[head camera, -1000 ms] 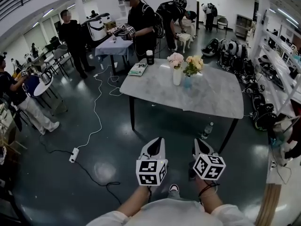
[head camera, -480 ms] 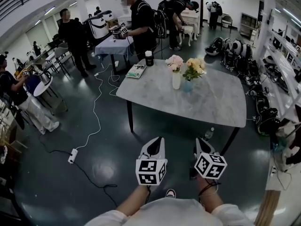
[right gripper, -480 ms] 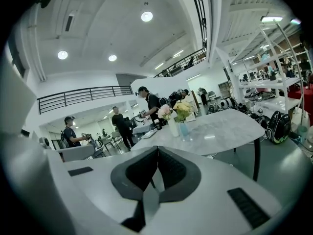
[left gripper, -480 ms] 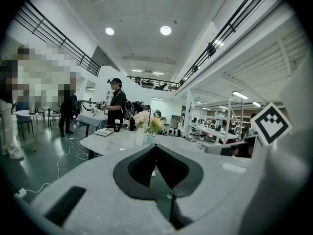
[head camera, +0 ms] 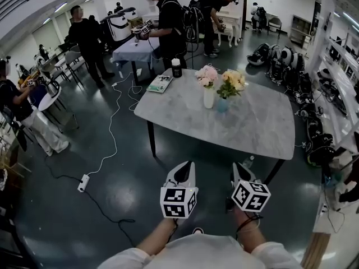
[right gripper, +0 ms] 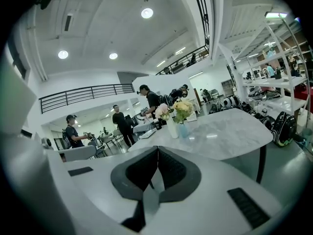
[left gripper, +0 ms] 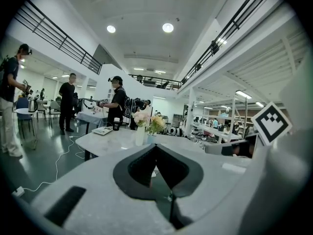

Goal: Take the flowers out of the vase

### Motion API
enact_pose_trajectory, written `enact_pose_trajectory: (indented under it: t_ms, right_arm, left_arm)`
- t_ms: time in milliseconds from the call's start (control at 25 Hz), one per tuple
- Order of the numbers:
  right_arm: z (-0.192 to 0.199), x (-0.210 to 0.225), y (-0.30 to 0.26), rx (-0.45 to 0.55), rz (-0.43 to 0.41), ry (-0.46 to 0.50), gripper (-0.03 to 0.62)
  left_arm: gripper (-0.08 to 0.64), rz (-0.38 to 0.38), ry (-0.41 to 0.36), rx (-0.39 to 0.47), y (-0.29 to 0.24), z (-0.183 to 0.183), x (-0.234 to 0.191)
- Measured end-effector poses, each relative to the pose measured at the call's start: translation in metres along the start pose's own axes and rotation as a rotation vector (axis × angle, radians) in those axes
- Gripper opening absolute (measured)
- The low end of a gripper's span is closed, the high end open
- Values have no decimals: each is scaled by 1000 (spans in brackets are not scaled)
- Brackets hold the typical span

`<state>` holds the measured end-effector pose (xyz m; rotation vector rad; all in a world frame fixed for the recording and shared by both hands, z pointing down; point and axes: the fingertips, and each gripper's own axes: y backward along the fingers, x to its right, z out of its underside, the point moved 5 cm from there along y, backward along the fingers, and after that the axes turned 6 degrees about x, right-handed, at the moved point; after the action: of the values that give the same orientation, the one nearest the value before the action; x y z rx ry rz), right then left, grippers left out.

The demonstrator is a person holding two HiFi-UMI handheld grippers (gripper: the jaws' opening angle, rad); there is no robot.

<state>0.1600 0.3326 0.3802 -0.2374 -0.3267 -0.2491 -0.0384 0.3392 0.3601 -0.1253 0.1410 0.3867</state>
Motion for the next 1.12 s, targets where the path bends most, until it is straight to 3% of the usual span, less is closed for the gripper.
enact_pose_trajectory:
  t_ms: [400,760,1120]
  right_arm:
    - [2,26,-18,-26,9,-29,5]
    - [8,26,-27,-61,-10,4,6]
    - [-4,40,-72,-33,56,16,5]
  left_arm:
    - [-6,-2,2,-50,-29,14,4]
    - [-6,7,12,-71,-43,22,2]
    - [-6,59,34,-57,-101,20,-27]
